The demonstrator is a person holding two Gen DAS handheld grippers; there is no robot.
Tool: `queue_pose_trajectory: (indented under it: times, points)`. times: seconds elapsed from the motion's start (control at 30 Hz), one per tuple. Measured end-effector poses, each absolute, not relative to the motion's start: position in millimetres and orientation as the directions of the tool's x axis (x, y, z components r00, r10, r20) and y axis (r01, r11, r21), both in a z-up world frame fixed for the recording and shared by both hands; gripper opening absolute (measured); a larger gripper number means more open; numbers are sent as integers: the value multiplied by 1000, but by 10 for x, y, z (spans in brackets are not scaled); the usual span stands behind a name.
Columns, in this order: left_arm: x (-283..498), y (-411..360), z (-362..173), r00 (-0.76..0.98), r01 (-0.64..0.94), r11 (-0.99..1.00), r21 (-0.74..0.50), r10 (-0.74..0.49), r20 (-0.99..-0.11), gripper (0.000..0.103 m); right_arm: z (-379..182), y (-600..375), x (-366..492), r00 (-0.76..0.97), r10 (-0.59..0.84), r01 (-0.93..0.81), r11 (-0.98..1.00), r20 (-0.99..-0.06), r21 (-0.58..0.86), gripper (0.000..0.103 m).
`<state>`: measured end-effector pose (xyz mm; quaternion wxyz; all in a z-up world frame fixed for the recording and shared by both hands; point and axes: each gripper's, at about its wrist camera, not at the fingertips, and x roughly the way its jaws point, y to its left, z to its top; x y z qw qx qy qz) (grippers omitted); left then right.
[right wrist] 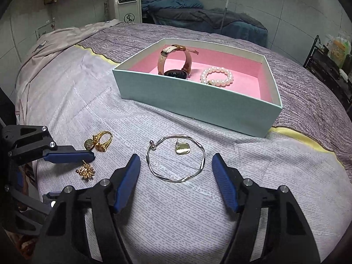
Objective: Organize jewelry
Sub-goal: 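Reach the left tool to the gold flower brooch while the right tool reaches the silver bangle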
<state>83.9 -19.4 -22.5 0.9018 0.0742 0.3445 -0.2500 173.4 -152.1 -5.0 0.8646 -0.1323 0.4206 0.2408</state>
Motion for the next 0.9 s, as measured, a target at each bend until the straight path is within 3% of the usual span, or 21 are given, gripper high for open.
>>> queue_pose_trajectory:
  times: [0.1, 0.2, 0.9]
  points:
    - [863, -224, -219, 634, 509, 860, -41, -407, -657, 25, -44, -1520, 1754, 531, 306, -526, 850, -791, -24, 56]
    - [858, -249, -209, 632, 511, 858, -41, -408, -658, 18, -42, -1531, 1761, 529, 312, -525, 851, -790, -15, 56]
    - [1003, -90, 145, 694, 489, 871, -31, -411, -591, 17, 306, -1644, 1565, 600, 376, -516, 857, -707, 18, 55]
